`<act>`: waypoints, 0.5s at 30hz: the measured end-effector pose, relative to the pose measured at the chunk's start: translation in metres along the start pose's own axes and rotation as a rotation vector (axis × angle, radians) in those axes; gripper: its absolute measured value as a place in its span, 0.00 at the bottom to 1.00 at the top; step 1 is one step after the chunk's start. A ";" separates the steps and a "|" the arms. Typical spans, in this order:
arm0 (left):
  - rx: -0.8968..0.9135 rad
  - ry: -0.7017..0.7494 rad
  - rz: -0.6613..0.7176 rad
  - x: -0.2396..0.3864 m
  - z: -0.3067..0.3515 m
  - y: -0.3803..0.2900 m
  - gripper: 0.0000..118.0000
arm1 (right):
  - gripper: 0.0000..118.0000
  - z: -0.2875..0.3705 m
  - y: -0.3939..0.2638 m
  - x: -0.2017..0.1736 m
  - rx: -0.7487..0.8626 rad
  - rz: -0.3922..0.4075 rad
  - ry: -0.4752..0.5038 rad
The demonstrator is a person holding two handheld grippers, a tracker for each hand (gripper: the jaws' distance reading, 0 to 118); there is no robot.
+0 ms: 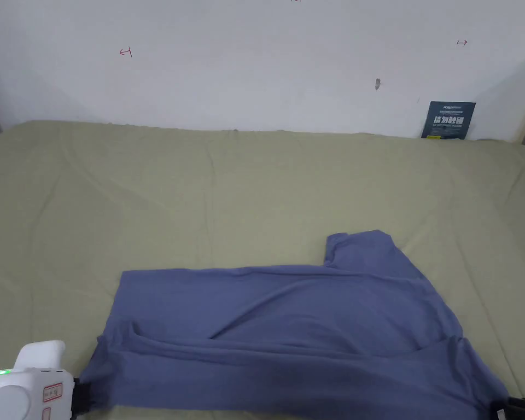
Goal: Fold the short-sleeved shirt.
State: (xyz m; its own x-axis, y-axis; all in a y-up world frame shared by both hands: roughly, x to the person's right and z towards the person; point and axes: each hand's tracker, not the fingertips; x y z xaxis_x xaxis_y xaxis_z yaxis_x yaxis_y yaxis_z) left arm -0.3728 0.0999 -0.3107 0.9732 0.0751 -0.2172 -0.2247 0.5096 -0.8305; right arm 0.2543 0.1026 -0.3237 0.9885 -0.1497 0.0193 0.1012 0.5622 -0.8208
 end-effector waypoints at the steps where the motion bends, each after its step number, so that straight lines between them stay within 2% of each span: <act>1: 0.003 0.002 0.002 0.001 0.000 0.000 0.02 | 0.08 -0.004 0.001 0.001 -0.003 0.000 -0.002; 6: -0.004 -0.010 0.030 0.003 -0.007 -0.003 0.02 | 0.08 -0.023 0.003 0.003 -0.025 -0.025 0.005; 7: 0.002 -0.024 0.043 0.003 -0.007 -0.005 0.08 | 0.11 -0.024 0.003 0.003 -0.023 -0.049 0.002; 8: 0.008 -0.034 0.054 0.000 -0.005 -0.005 0.28 | 0.27 -0.025 0.003 0.004 -0.016 -0.066 -0.035; 9: 0.022 -0.035 0.056 -0.002 -0.004 -0.006 0.67 | 0.60 -0.025 0.003 0.005 -0.018 -0.068 -0.039; 10: 0.026 -0.031 0.053 -0.002 -0.002 -0.008 1.00 | 0.98 -0.020 0.004 0.000 -0.028 -0.051 -0.013; 11: 0.104 -0.013 0.046 -0.002 0.009 -0.006 0.97 | 1.00 -0.012 0.001 -0.002 -0.021 -0.067 -0.032; 15: 0.098 -0.010 0.027 -0.008 0.025 0.010 0.96 | 1.00 -0.005 0.006 -0.002 0.048 -0.044 -0.016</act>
State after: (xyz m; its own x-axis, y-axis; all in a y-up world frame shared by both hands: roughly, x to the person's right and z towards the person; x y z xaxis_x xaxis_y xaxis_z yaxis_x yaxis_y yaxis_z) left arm -0.3815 0.1258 -0.3044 0.9675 0.0983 -0.2331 -0.2454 0.5886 -0.7703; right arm 0.2523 0.1025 -0.3315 0.9846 -0.1624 0.0642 0.1495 0.5937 -0.7907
